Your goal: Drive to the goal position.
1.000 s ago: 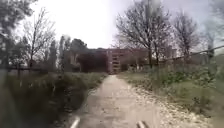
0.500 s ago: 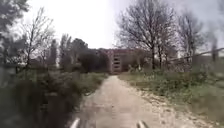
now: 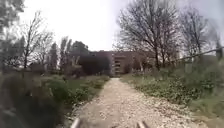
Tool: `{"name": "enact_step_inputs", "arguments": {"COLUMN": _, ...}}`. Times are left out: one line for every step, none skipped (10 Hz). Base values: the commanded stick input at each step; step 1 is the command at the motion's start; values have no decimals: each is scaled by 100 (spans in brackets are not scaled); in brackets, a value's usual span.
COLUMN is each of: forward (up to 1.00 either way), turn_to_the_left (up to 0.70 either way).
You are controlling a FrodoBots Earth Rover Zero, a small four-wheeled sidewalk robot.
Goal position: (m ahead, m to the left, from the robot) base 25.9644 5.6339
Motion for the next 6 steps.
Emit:
{"name": "enact_step_inputs", "arguments": {"forward": 100, "turn_to_the_left": 0}}
{"name": "enact_step_inputs", "arguments": {"forward": 100, "turn_to_the_left": 0}}
{"name": "enact_step_inputs", "arguments": {"forward": 100, "turn_to_the_left": 0}}
{"name": "enact_step_inputs", "arguments": {"forward": 100, "turn_to_the_left": 0}}
{"name": "enact_step_inputs", "arguments": {"forward": 100, "turn_to_the_left": 0}}
{"name": "enact_step_inputs", "arguments": {"forward": 100, "turn_to_the_left": 0}}
